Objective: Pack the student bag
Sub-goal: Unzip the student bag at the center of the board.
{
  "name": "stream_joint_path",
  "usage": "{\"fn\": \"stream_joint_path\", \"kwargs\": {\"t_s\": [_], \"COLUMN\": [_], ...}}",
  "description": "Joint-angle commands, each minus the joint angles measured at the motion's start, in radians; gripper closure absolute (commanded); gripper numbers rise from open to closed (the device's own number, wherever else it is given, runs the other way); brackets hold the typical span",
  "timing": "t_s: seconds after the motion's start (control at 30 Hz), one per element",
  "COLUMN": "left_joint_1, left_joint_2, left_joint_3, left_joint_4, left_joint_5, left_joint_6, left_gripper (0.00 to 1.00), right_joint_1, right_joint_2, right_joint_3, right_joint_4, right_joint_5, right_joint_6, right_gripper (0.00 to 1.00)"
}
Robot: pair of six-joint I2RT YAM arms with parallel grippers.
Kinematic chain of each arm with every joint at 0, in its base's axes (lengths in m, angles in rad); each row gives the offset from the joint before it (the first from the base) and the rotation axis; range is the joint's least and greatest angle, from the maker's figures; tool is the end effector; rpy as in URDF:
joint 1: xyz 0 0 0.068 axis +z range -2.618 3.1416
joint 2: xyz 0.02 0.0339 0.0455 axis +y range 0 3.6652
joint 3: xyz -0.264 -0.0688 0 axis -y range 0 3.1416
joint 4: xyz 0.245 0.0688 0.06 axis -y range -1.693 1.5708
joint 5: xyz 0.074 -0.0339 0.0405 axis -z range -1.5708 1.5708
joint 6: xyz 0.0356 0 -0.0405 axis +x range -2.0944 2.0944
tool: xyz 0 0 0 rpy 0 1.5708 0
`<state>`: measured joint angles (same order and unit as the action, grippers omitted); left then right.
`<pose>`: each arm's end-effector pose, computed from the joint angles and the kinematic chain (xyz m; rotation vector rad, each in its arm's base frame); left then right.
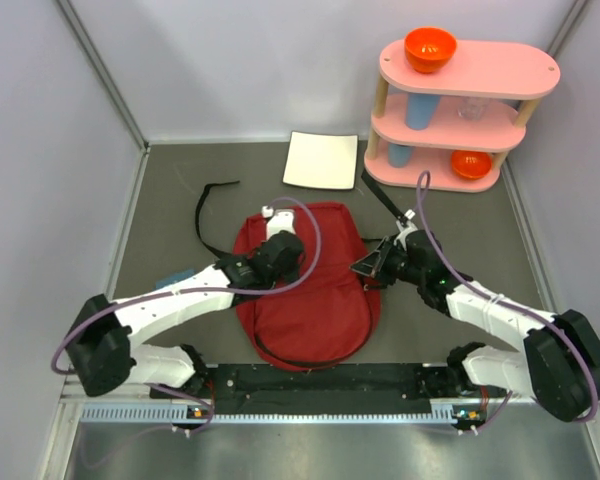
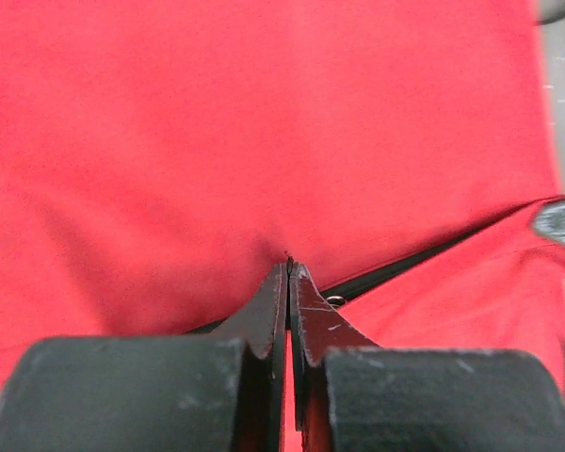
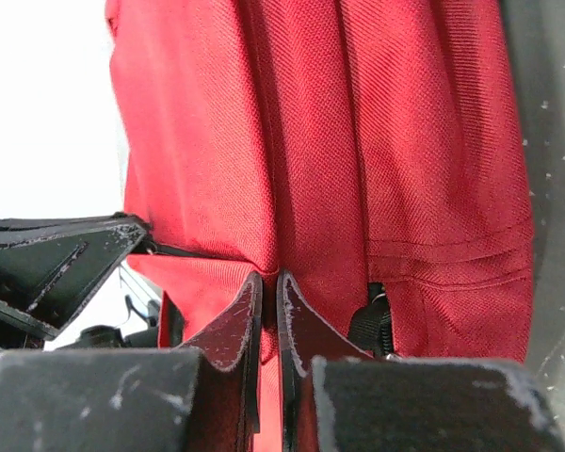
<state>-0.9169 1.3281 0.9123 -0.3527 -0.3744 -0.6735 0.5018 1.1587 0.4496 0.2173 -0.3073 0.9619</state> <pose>0.1818 -0.2159 0.2512 0.0957 2.3033 -0.3912 0.2003 0.1222 0.1904 0.3116 2.2502 1.1657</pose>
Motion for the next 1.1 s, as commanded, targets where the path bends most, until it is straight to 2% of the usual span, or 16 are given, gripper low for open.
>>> {"fn": "stream_joint_path", "kwargs": {"t_s": [0.0, 0.17, 0.37, 0.4, 0.43, 0.47, 0.5, 0.57, 0.6, 0.63, 0.67, 0.77, 0.87, 1.07], "left_joint_1": [0.044, 0.110, 0.121, 0.121, 0.121, 0.121, 0.121, 0.121, 0.121, 0.121, 0.121, 0.121, 0.122, 0.121], "left_joint_2": [-0.130, -0.248, -0.328, -0.334, -0.334, -0.339, -0.345, -0.357, -0.368, -0.374, -0.391, -0.429, -0.469, -0.544], "left_joint_3": [-0.116, -0.246, -0.291, -0.291, -0.286, -0.282, -0.276, -0.271, -0.268, -0.267, -0.266, -0.244, -0.211, -0.170], "left_joint_4": [-0.135, -0.207, -0.149, -0.114, -0.103, -0.100, -0.100, -0.083, -0.080, -0.071, -0.071, -0.088, -0.123, -0.189], "left_joint_5": [-0.119, -0.146, -0.089, -0.057, -0.048, -0.040, -0.032, -0.020, -0.018, -0.012, -0.012, -0.026, -0.063, -0.121], "left_joint_6": [-0.073, -0.138, -0.101, -0.089, -0.080, -0.069, -0.064, -0.051, -0.048, -0.038, -0.035, -0.029, -0.014, 0.003], "left_gripper": [1.00, 1.00, 1.00, 0.98, 0.94, 0.91, 0.88, 0.73, 0.67, 0.51, 0.43, 0.30, 0.23, 0.20], "right_joint_1": [-0.009, -0.017, -0.016, -0.017, -0.014, -0.016, -0.014, -0.003, 0.004, 0.010, 0.029, 0.061, 0.119, 0.187], "right_joint_2": [-0.017, -0.017, -0.005, -0.011, -0.022, -0.051, -0.068, -0.118, -0.131, -0.139, -0.137, -0.087, 0.008, 0.202], "right_joint_3": [0.003, 0.020, 0.050, 0.051, 0.055, 0.067, 0.078, 0.122, 0.139, 0.171, 0.188, 0.265, 0.336, 0.472], "right_joint_4": [-0.055, -0.076, -0.052, -0.039, -0.053, -0.067, -0.109, -0.165, -0.200, -0.213, -0.214, -0.256, -0.283, -0.317], "right_joint_5": [0.128, 0.132, 0.024, 0.007, 0.002, 0.007, 0.013, 0.057, 0.069, 0.089, 0.094, 0.077, 0.099, 0.123], "right_joint_6": [-0.025, -0.037, -0.081, -0.087, -0.094, -0.098, -0.107, -0.137, -0.149, -0.175, -0.181, -0.210, -0.232, -0.270], "right_gripper": [1.00, 1.00, 1.00, 0.96, 0.89, 0.74, 0.69, 0.57, 0.55, 0.51, 0.50, 0.49, 0.49, 0.50]}}
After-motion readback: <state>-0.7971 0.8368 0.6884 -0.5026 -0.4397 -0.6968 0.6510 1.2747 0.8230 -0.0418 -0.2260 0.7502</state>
